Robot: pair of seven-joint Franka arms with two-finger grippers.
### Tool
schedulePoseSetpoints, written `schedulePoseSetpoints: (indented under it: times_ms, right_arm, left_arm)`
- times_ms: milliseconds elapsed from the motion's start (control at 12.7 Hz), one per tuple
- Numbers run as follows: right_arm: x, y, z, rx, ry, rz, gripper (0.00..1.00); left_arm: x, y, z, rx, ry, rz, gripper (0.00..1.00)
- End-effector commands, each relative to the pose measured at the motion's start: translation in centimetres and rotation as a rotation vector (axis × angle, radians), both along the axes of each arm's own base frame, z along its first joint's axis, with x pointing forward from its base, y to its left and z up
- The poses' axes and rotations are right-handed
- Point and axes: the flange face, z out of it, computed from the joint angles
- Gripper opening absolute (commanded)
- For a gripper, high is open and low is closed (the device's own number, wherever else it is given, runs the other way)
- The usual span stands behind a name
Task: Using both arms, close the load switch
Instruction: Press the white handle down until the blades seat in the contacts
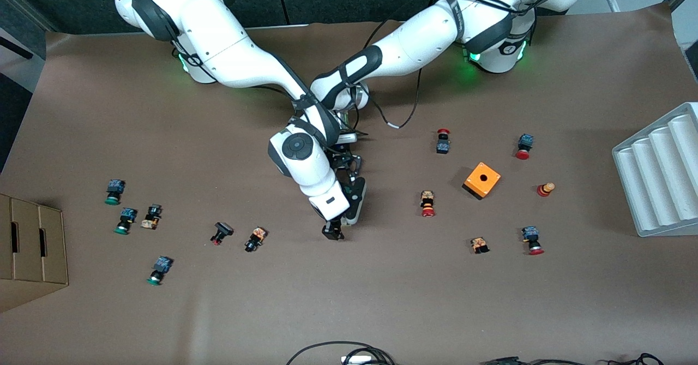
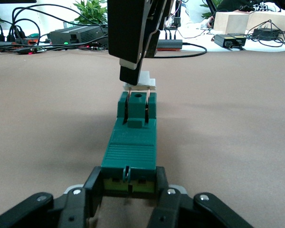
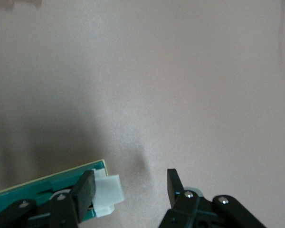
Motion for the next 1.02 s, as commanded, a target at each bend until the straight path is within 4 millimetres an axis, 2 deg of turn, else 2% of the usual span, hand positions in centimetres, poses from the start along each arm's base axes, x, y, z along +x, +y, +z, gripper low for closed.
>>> schedulePoseSetpoints:
  times_ms: [0,706,785,863,942]
  right_arm:
    - [0.9,0.1,-1.1,0.013,-0.036,0.000,0.70]
    - [1.1,0.2,-0.6,0.022,-0.045,-0.006,0.70]
    - [1.2,0.2,-0.2,0.027,-0.046,-0.009,0.73]
    - [1.1,0.3,-0.2,0.029,-0.045,-0.010,0.89]
    - [1.3,0.1,0.3,0.038,-0.044,-0.020,0.94]
  left_arm:
    - [-0.3,-0.3,-0.6,0.021,-0.010,-0.013,0.26]
    - [-0.3,-0.3,-0.6,0.021,-0.010,-0.013,0.26]
    - [-0.3,-0.3,-0.7,0.022,-0.008,-0.013,0.26]
    - [-0.3,-0.3,-0.6,0.021,-0.010,-0.013,0.26]
    - [-0.3,-0.3,-0.6,0.020,-0.010,-0.013,0.26]
